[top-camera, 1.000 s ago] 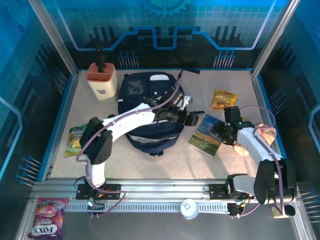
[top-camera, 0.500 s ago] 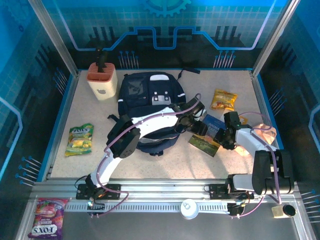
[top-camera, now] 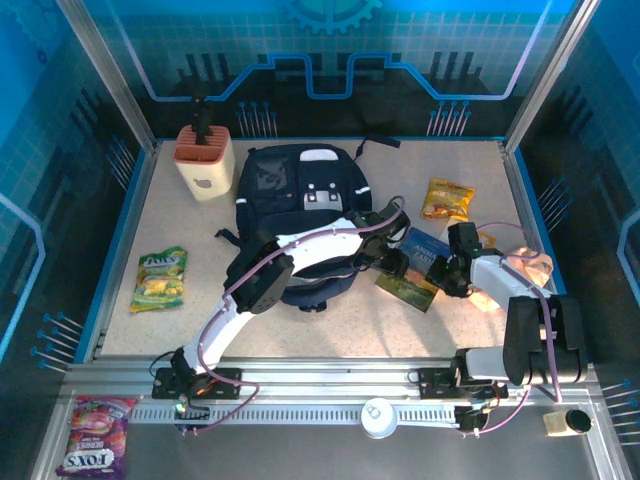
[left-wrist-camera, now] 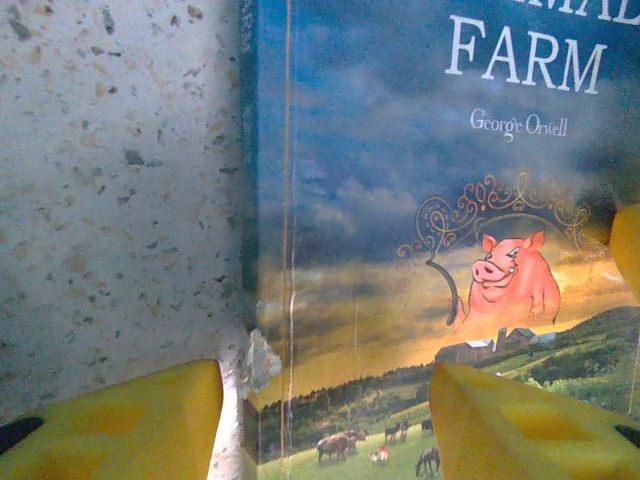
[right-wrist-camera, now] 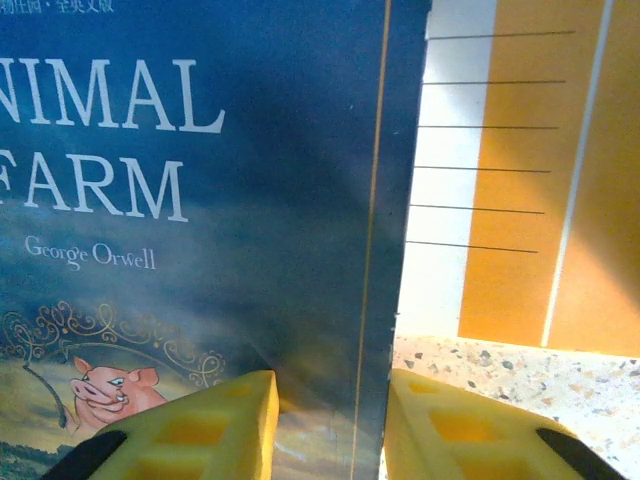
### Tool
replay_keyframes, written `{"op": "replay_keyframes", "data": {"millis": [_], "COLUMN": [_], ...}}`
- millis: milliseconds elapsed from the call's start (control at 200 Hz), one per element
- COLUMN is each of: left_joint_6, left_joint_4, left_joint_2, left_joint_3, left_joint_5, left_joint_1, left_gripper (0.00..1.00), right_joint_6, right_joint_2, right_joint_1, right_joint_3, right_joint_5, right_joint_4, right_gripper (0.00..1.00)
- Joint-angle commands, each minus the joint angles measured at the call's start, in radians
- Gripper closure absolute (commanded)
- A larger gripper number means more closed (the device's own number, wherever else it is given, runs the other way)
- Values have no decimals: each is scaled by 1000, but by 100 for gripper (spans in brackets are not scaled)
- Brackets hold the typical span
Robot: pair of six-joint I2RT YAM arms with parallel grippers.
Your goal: Pack books, pencil case, and school supplies into a backpack
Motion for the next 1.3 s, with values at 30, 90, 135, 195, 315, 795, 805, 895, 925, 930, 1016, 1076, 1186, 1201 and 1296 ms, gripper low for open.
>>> {"op": "replay_keyframes", "data": {"millis": [30,90,135,195,315,795,805,895,925,930,1016,1076,1186,1201,1296], "left_joint_6": [-21,-28,-30,-35,-37,-73,-72,-72,-79,-81,-115,-129,-157,-166,-213], "left_joint_4": [-38,-45,-43,-43,-50,-114,-115,-114,-111,-111,-83,-67,-49,-43,11], "left_joint_2": [32,42,46,49,56,103,103,87,76,73,15,-36,-108,-116,-153], "left_joint_3": [44,51,53,53,56,111,113,126,129,130,133,135,114,105,32], "left_joint_5": [29,37,47,51,52,102,107,164,192,198,284,304,316,321,369], "left_joint_1": [-2,-2,-1,-2,-2,0,0,2,4,5,14,16,24,26,37], "left_gripper": [41,41,42,42,45,39,39,42,43,43,47,50,55,56,61], "right_joint_6": [-4,4,9,25,38,63,63,63,62,62,63,70,75,74,73], "right_joint_2": [18,8,-3,-17,-33,51,52,49,48,48,43,35,23,21,15], "right_joint_1": [-6,-7,-7,-7,-5,28,28,29,29,30,25,15,-2,-2,-2], "right_joint_3": [-11,-9,-8,-7,-22,-29,-29,-25,-25,-25,-24,-34,-44,-44,-42], "right_joint_5": [-32,-18,-2,38,39,-130,-131,-148,-155,-157,-169,-169,-179,-180,-203], "right_joint_4": [-1,-14,-26,-55,-52,58,58,66,70,72,83,99,124,128,143], "right_gripper": [67,65,64,61,59,66,66,67,67,67,68,69,69,69,69]}}
